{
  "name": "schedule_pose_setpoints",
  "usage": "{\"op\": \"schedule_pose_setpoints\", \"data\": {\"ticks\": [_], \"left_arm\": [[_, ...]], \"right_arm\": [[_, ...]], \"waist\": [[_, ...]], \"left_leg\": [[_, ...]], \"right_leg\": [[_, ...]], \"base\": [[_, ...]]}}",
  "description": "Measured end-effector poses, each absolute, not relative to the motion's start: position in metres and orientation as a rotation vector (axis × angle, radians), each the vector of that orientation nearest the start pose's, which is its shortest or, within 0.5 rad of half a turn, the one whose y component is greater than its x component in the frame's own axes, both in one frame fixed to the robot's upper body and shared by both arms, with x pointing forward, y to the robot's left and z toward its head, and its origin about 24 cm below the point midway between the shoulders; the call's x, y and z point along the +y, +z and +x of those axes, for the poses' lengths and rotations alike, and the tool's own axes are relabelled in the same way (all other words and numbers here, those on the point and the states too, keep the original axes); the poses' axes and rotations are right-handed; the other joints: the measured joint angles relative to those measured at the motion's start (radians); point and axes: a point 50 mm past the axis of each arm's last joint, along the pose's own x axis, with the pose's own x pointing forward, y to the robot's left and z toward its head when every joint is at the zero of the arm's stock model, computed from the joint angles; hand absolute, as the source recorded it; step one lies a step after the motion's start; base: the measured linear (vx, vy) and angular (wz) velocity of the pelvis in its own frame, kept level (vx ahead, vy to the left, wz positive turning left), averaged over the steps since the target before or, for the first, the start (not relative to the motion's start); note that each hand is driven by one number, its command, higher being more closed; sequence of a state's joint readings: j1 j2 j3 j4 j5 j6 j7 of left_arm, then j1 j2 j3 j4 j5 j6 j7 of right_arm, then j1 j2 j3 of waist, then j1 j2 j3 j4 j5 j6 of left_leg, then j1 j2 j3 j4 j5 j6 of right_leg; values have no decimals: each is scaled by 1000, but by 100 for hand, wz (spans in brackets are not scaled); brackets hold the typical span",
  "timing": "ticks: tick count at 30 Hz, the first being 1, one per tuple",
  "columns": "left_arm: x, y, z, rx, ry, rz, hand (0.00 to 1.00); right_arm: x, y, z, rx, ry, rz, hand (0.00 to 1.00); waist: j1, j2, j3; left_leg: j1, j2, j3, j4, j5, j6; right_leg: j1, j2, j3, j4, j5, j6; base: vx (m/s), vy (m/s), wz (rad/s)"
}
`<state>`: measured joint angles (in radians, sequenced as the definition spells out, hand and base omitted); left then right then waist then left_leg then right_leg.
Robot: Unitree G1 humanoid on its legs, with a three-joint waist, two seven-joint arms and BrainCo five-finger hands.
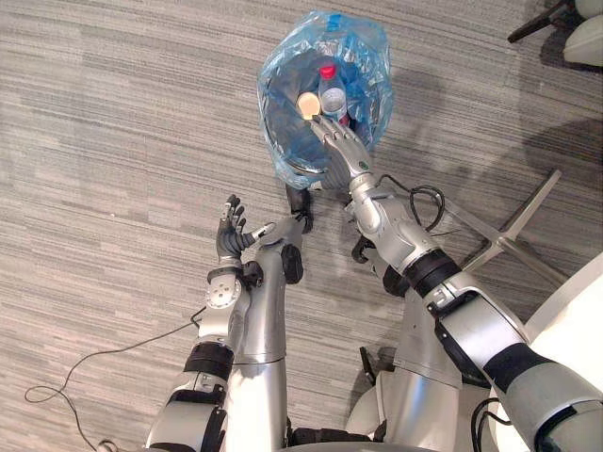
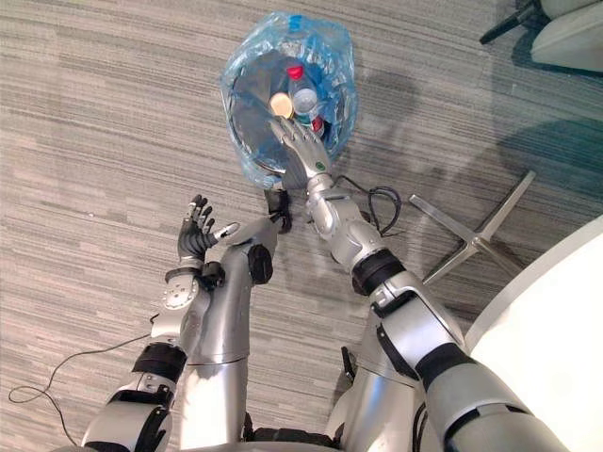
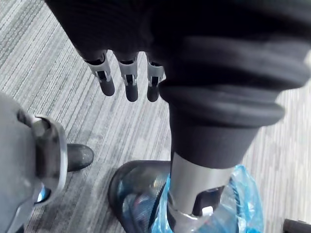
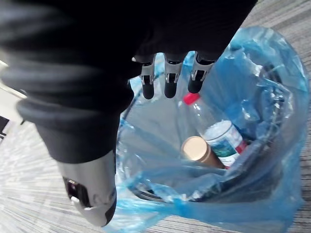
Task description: Gather rubbish on tea table into small bin, then transfer packed bag to large trash can.
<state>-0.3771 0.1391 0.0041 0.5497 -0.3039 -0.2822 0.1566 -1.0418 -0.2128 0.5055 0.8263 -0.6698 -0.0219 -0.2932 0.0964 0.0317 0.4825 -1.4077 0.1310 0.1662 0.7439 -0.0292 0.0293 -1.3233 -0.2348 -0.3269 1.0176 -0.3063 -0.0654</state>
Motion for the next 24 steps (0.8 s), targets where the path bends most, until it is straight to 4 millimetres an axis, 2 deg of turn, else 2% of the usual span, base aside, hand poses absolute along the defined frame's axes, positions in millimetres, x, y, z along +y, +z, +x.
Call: {"op": "schedule_pose_setpoints", "data": {"ticks": [1,2,10,18,24], "left_arm": [[177,46,320,-87,170,-158,0],[177,47,320,-88,169,-165,0],[178,51,322,-100,168,-169,0],[178,50,322,-97,169,-170,0],[180,50,322,-97,178,-172,0]], "right_arm": [[-66,176,398,-492,91,-1249,0],[-69,173,400,-469,90,-1260,100],[-79,166,405,-402,82,-1285,100],[-81,167,406,-381,76,-1227,100],[-70,177,399,-456,87,-1156,100]], "waist": [[1,0,0],[4,0,0],[27,1,-1],[29,1,-1],[28,1,-1]], "left_leg": [[-11,-5,-2,2,1,-1],[-21,-7,-2,4,1,-2],[-47,-7,-14,9,8,-12],[-47,-7,-16,10,11,-16],[-42,4,-26,28,15,-16]], "right_leg": [[-12,-8,0,14,-7,-2],[-22,-12,0,25,-13,-8],[-45,-14,-9,46,-37,-12],[-45,-11,-7,46,-38,-13],[-31,4,-5,45,-38,-13]], "base": [[-90,-25,36],[-77,-26,30],[-62,-14,10],[-57,-3,0],[-56,2,-7]]}}
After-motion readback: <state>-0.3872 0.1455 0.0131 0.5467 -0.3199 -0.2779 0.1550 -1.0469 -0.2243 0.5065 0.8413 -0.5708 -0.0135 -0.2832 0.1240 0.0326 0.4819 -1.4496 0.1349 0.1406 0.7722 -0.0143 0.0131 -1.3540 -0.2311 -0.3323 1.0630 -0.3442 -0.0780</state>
